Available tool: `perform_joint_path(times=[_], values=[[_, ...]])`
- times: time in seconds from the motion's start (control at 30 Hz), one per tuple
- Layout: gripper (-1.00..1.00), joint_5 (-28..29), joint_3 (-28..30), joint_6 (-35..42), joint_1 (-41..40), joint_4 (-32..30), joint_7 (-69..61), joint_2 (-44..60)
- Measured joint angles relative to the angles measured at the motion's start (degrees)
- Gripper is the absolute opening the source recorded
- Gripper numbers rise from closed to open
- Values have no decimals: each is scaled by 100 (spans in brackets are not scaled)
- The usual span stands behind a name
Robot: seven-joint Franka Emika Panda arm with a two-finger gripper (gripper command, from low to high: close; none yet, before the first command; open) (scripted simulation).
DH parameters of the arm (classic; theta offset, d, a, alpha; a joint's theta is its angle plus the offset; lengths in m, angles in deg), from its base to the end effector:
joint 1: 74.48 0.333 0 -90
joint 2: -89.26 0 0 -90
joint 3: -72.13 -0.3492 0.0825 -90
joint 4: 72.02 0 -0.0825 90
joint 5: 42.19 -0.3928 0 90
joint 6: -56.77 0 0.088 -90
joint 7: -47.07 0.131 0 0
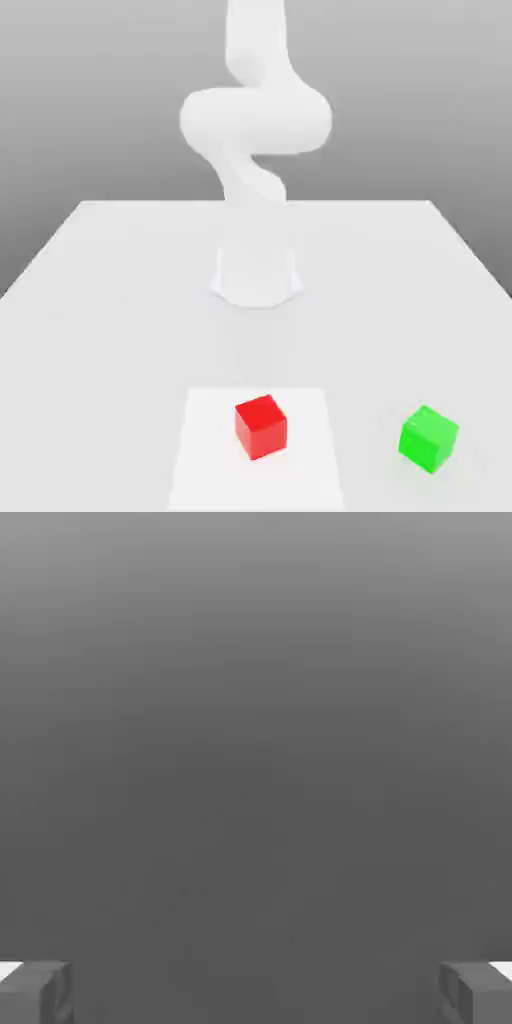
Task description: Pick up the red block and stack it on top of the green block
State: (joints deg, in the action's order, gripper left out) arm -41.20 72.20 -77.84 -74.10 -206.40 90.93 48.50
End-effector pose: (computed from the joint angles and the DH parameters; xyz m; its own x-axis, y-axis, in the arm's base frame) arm 0.3841 0.0014 0.6677 0.5489 -0.6813 0.4843 -0.5181 -0.7320 -0.4426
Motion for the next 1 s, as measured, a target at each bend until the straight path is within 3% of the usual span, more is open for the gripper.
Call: perform_joint_path(times=[0.37, 0.63, 0.87, 0.9, 1.0], values=[[0, 253, 168, -1299, 170, -1179, -1054, 2341], [0, -5, 249, -2232, 288, -2022, -2119, 3999], [0, -341, 111, -3376, 223, -2023, -2537, 5452], [-100, -338, 119, -3492, 230, -2004, -2535, 5588], [-100, -332, 118, -3488, 231, -2004, -2530, 5588]])
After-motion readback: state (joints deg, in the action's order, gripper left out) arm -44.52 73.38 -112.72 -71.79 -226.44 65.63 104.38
